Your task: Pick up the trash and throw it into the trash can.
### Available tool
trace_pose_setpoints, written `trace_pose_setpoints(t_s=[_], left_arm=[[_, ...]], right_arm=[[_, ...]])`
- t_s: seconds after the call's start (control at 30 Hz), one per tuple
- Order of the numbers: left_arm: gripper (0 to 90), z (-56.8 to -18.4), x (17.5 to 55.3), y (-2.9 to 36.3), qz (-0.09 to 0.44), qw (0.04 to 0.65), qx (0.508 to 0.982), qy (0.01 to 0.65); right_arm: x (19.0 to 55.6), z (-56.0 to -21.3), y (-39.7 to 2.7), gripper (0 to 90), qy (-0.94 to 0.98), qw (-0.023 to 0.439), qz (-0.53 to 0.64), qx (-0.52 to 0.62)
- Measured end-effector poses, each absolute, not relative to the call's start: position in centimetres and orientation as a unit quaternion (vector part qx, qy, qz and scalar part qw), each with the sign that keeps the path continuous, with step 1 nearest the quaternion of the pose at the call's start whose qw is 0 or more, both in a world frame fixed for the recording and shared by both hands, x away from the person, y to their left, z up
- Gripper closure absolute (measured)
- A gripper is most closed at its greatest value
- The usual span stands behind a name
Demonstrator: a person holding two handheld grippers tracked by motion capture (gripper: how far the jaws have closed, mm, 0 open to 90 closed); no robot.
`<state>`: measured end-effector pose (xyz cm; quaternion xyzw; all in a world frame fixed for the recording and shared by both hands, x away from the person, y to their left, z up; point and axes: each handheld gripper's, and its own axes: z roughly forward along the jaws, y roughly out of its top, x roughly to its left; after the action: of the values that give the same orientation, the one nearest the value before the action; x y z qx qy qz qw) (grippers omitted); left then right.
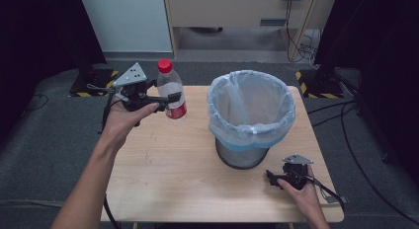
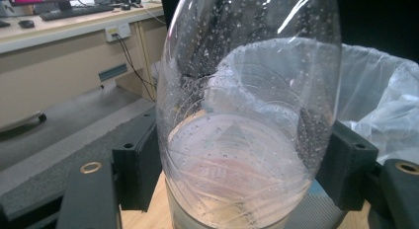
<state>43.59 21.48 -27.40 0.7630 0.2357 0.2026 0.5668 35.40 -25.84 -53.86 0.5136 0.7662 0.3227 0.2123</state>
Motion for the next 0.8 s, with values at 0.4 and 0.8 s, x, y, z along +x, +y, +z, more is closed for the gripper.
trace_pose_setpoints(t_s=[0.4,0.8], left_arm=[[27.9,-25.0,44.0,20.1,0.211,0.563,0.769,0.217],[27.9,-23.5,43.9,19.2,0.208,0.572,0.768,0.202]], right_arm=[[35.4,-53.9,-25.8,3.5,0.766,0.212,0.323,0.513],[35.4,-53.9,-25.8,3.4,0.766,0.212,0.323,0.513]])
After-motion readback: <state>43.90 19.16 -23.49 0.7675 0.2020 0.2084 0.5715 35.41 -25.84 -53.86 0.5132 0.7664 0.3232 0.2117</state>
